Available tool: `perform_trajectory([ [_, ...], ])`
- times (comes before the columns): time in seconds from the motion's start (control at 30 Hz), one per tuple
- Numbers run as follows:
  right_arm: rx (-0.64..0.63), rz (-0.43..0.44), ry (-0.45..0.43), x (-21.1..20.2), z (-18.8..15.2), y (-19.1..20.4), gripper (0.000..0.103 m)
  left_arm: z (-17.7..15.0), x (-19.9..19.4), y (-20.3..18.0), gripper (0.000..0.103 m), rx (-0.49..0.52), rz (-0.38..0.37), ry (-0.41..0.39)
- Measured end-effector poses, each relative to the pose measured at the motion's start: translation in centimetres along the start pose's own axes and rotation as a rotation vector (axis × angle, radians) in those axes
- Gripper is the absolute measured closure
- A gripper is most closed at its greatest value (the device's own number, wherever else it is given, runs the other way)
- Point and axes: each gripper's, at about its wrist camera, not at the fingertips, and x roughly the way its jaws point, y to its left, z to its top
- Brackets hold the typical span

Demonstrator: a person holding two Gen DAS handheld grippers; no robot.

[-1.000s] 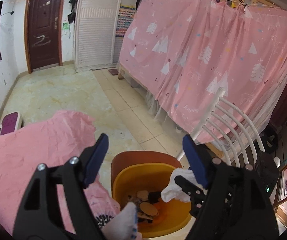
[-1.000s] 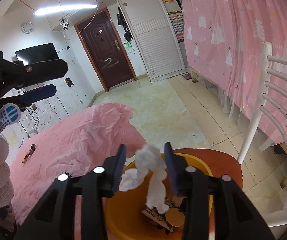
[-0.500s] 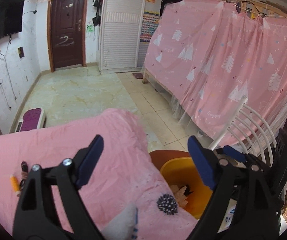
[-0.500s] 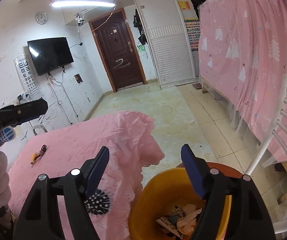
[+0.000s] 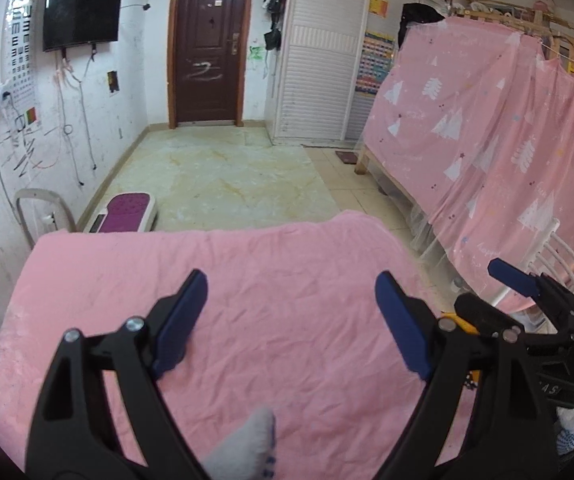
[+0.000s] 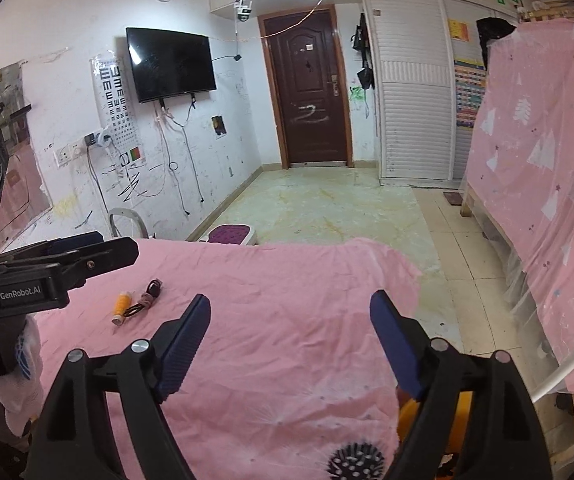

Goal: Collect trash
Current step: 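Move both open tools back over the orange bottle and black cable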

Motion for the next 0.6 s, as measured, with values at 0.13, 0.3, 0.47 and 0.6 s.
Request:
perform_trajectory([
  [0.13,-0.023,0.053,0.033,2.6,0.9,3.5,0.029,-0.5,-0.2,2.9,0.021,-0.023,0.045,0.001],
  [0.3,-0.074,0.077,0.072,5.5,1.8,7.4,0.029,-1.4,0.4,7.1,0.021,-0.062,0.117,0.030],
  [0.47,-0.094,0.090,0.107,8.3,2.2,9.8,0.028,-2.6,1.6,10.6,0.021,-0.096,0.166,0.075],
  [0.6,-0.096,0.096,0.137,10.3,2.3,10.8,0.028,-3.5,2.8,12.3,0.021,-0.103,0.184,0.114],
])
